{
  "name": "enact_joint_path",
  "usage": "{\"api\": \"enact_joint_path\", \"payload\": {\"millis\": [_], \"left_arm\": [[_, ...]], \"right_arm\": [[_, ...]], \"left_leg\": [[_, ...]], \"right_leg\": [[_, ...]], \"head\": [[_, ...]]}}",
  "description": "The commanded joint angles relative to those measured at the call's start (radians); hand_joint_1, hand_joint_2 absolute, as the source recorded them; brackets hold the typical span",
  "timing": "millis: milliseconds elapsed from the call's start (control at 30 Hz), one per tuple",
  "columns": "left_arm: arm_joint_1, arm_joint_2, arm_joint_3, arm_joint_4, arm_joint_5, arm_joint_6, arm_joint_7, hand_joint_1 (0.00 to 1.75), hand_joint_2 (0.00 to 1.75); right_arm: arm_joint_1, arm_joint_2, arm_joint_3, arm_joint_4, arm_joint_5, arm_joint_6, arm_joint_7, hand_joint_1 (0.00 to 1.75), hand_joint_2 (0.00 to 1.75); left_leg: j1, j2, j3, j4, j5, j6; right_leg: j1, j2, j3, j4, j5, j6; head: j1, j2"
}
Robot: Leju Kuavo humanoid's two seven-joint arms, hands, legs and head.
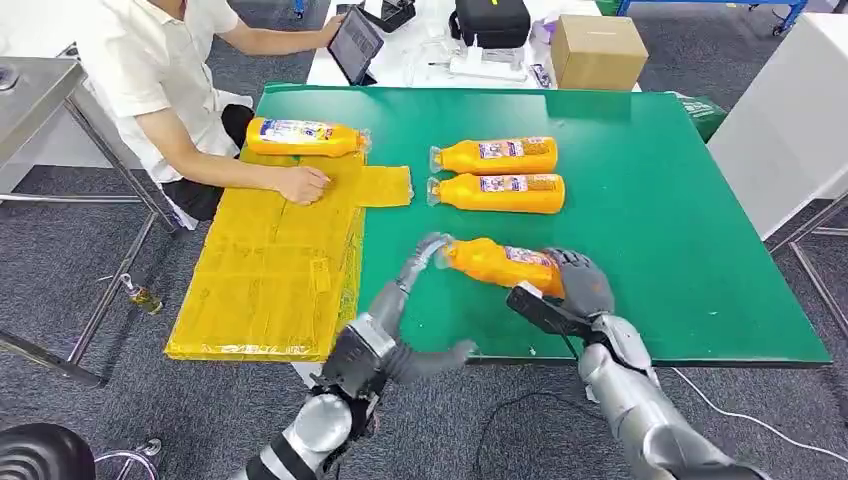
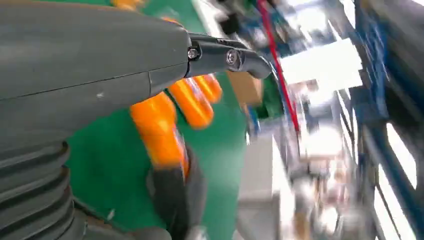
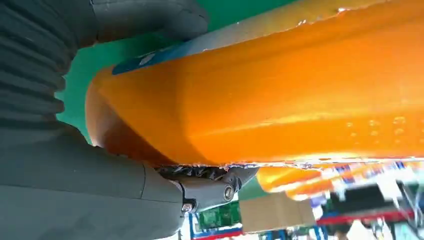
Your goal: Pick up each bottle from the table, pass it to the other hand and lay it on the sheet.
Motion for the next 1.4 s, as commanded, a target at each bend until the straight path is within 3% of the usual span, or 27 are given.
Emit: {"api": "enact_joint_path", "payload": {"millis": [33, 133, 233, 333, 467, 567, 667, 867, 1300, 1400], "left_arm": [[0.03, -0.043, 0.088, 0.08, 0.096, 0.071, -0.017, 0.0, 1.75], [0.039, -0.037, 0.129, 0.117, 0.296, 0.056, 0.044, 0.0, 1.75], [0.071, -0.036, 0.178, 0.104, 0.431, 0.125, -0.066, 0.0, 1.75], [0.097, -0.024, 0.174, 0.015, 0.459, 0.189, -0.113, 0.0, 1.75], [0.097, 0.016, 0.107, -0.02, 0.556, 0.133, -0.004, 0.0, 1.75], [0.077, 0.025, 0.089, 0.029, 0.636, 0.048, 0.069, 0.0, 1.75], [0.099, 0.002, 0.087, 0.016, 0.647, 0.041, 0.065, 0.0, 1.75], [0.048, 0.028, 0.056, 0.012, 0.654, -0.051, 0.074, 0.0, 1.75], [0.04, 0.022, 0.051, 0.034, 0.657, -0.059, 0.078, 0.0, 1.75], [0.048, -0.005, 0.07, 0.033, 0.64, -0.03, 0.045, 0.0, 1.75]], "right_arm": [[0.172, 0.036, 0.052, -0.25, -0.082, 0.003, 0.038, 1.75, 1.75], [0.206, 0.049, 0.104, -0.343, -0.174, -0.04, -0.001, 1.75, 1.75], [0.266, 0.057, 0.184, -0.482, -0.157, -0.118, 0.081, 1.75, 1.75], [0.278, 0.073, 0.211, -0.507, -0.139, -0.192, 0.124, 1.75, 1.75], [0.269, 0.1, 0.267, -0.501, -0.144, -0.261, 0.108, 1.75, 1.75], [0.249, 0.135, 0.299, -0.465, -0.144, -0.254, 0.086, 1.75, 1.75], [0.251, 0.143, 0.304, -0.458, -0.139, -0.261, 0.081, 1.75, 1.75], [0.215, 0.162, 0.415, -0.404, -0.201, -0.228, 0.055, 1.75, 1.75], [0.206, 0.162, 0.446, -0.401, -0.211, -0.223, 0.048, 1.75, 1.75], [0.204, 0.165, 0.485, -0.399, -0.219, -0.203, 0.042, 1.75, 1.75]], "left_leg": [[0.001, 0.0, 0.003, -0.002, -0.001, 0.001], [0.001, 0.0, 0.0, -0.001, 0.0, 0.001], [0.0, 0.003, 0.001, -0.003, -0.001, 0.001], [0.001, 0.004, -0.003, -0.001, -0.002, 0.0], [0.001, 0.004, -0.003, 0.0, -0.003, 0.001], [0.0, 0.003, -0.008, -0.001, -0.001, 0.001], [0.001, 0.003, -0.009, -0.001, -0.001, 0.001], [0.0, 0.003, -0.008, -0.001, -0.001, 0.001], [0.0, 0.001, -0.008, -0.001, -0.001, 0.001], [0.0, 0.001, -0.008, -0.001, -0.001, 0.001]], "right_leg": [[0.001, -0.001, 0.003, -0.002, -0.001, -0.003], [0.001, -0.001, 0.0, -0.001, -0.001, -0.002], [0.001, 0.002, 0.001, -0.002, 0.0, -0.004], [0.001, 0.003, -0.003, 0.0, -0.001, -0.003], [0.002, 0.002, -0.004, 0.001, -0.003, -0.005], [0.0, 0.002, -0.008, 0.0, -0.001, -0.002], [0.001, 0.002, -0.009, 0.0, -0.001, -0.002], [0.001, 0.002, -0.009, 0.0, -0.001, -0.003], [0.001, 0.0, -0.008, 0.0, -0.001, -0.003], [0.001, 0.0, -0.008, 0.0, -0.001, -0.003]], "head": [[-0.001, 0.0], [0.0, 0.0], [0.0, 0.0], [0.0, 0.0], [0.0, 0.0], [0.0, 0.0], [0.0, 0.0], [0.0, 0.0], [0.0, 0.0], [0.0, 0.0]]}}
